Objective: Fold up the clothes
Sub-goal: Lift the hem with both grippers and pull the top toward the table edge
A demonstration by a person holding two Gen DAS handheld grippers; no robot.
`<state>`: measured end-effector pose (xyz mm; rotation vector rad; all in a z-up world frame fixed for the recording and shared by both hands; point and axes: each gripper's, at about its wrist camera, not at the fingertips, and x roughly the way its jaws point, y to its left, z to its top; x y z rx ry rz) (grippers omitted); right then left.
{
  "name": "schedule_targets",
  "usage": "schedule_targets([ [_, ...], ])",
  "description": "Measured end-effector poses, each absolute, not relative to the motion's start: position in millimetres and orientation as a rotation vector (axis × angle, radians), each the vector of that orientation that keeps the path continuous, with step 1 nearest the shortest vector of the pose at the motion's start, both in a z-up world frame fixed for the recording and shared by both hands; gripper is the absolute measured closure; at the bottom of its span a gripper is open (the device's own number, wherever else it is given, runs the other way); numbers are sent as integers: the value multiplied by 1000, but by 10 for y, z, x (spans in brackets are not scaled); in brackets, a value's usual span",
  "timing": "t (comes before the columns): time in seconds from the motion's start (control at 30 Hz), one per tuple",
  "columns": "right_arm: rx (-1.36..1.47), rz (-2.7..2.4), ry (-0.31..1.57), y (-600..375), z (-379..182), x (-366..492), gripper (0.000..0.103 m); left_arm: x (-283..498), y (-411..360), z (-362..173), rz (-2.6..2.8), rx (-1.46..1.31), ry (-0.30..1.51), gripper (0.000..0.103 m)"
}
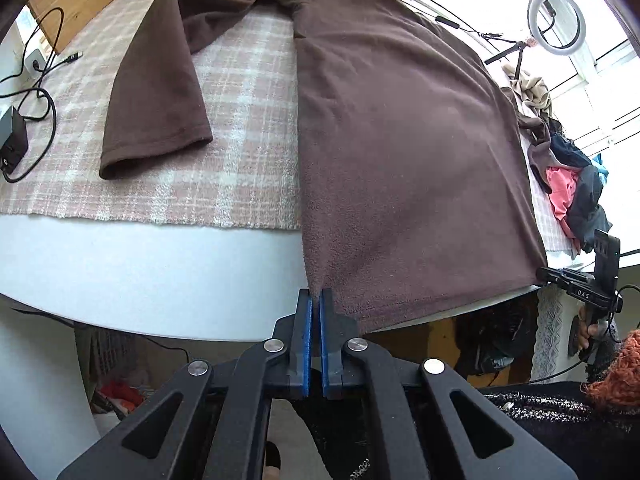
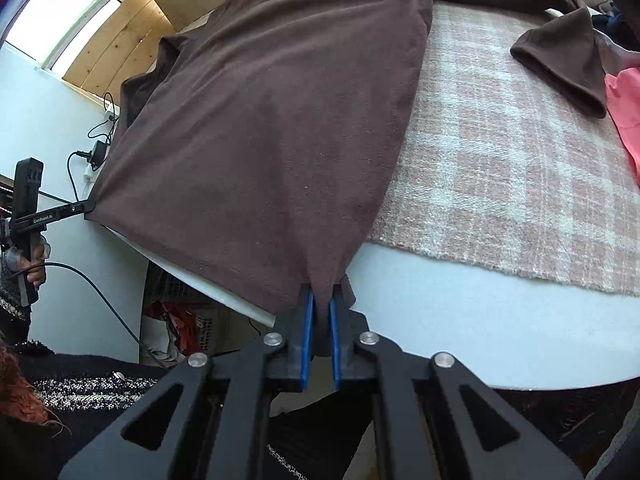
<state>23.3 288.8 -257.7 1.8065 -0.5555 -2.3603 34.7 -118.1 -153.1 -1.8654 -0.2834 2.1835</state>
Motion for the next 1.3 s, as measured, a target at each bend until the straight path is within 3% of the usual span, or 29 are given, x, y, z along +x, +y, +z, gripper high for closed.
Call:
schedule_targets([
  [0.13, 1660, -2480, -631, 2983, -2082, 272, 96, 287, -1061, -1265, 2192, -1773, -255, 101],
  [0.2, 1730, -2480, -610, 3001, -2172, 296, 96, 266, -1040, -1005, 2227, -1666, -228, 101],
  [0.43, 1936, -2433, -523, 2986, -2469, 304, 96, 326, -1249, -1594, 2063, -1874, -191, 101],
  [0.67, 1754, -2494, -519, 3133, -1861, 190, 96, 150, -1254, -689, 2249, -1592, -208, 101],
  [0.87, 1553, -2559, -548, 3126, -1138, 161, 96, 15, -1035, -14, 2347, -1433, -23, 101],
  [0.97, 1549, -2624, -430, 3144, -858, 70, 96, -186, -985, 177, 2360, -1437, 52, 101],
  [1.17, 1583, -2596, -496, 3204, -1079, 177, 96, -84, -956, -123, 2318, -1498, 73, 101],
  [1.3, 1753, -2480, -572, 3107, -1909, 401, 95, 233, -1030, -998, 2177, -1720, 65, 100],
])
